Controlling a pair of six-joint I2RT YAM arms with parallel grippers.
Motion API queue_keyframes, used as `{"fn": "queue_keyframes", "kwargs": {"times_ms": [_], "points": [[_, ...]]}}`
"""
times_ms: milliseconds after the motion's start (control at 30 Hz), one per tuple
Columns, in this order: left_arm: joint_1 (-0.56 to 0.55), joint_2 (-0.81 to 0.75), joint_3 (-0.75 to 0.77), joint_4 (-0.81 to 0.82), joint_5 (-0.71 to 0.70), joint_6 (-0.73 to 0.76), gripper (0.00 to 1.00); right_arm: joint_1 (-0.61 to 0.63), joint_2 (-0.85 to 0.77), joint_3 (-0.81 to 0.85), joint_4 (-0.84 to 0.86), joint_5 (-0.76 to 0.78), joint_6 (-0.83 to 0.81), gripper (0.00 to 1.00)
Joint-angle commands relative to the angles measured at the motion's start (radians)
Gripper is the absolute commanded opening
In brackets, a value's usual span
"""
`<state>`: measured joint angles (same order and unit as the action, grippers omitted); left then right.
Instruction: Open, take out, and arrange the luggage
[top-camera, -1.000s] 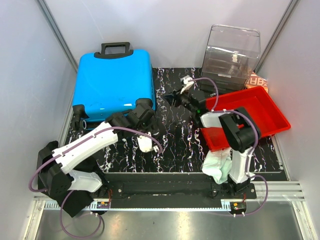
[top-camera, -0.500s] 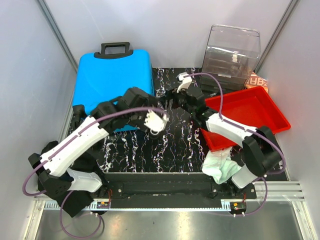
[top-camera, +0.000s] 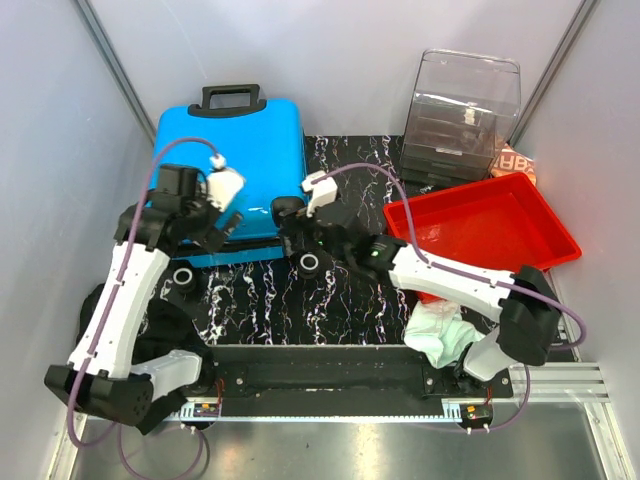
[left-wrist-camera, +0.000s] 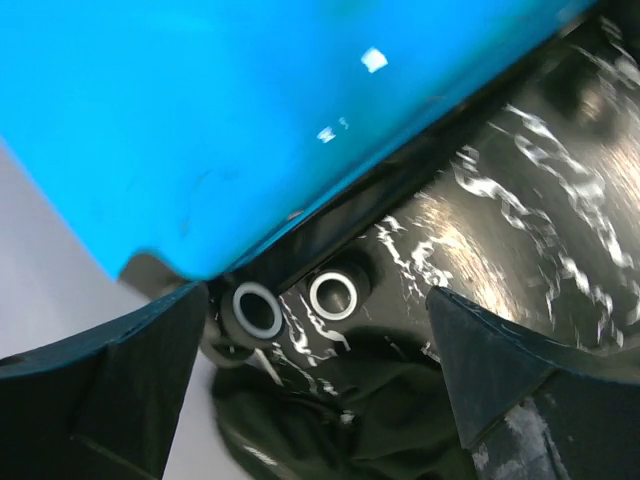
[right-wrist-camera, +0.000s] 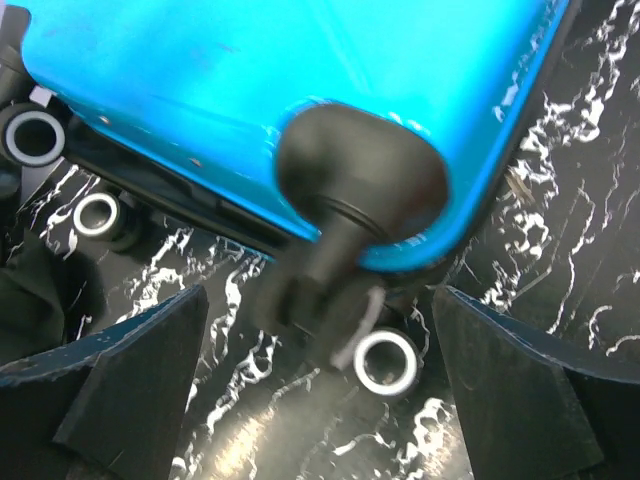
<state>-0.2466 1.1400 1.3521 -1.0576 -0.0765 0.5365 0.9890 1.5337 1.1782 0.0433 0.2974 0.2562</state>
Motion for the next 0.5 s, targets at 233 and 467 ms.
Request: {"fn": "queue_keyframes", "kwargs": {"times_ms": [233, 467], "points": [[0.349, -0.169, -0.163, 0.318, 0.185, -0.179, 0.99, 0.040, 0.275, 0.319, -0.195, 0.230, -0.055, 1.00], [0.480, -0.109, -0.140, 0.320, 0.228, -0.170, 0.99, 0.011, 0.318, 0.342, -0.244, 0.200, -0.049, 0.96]]}}
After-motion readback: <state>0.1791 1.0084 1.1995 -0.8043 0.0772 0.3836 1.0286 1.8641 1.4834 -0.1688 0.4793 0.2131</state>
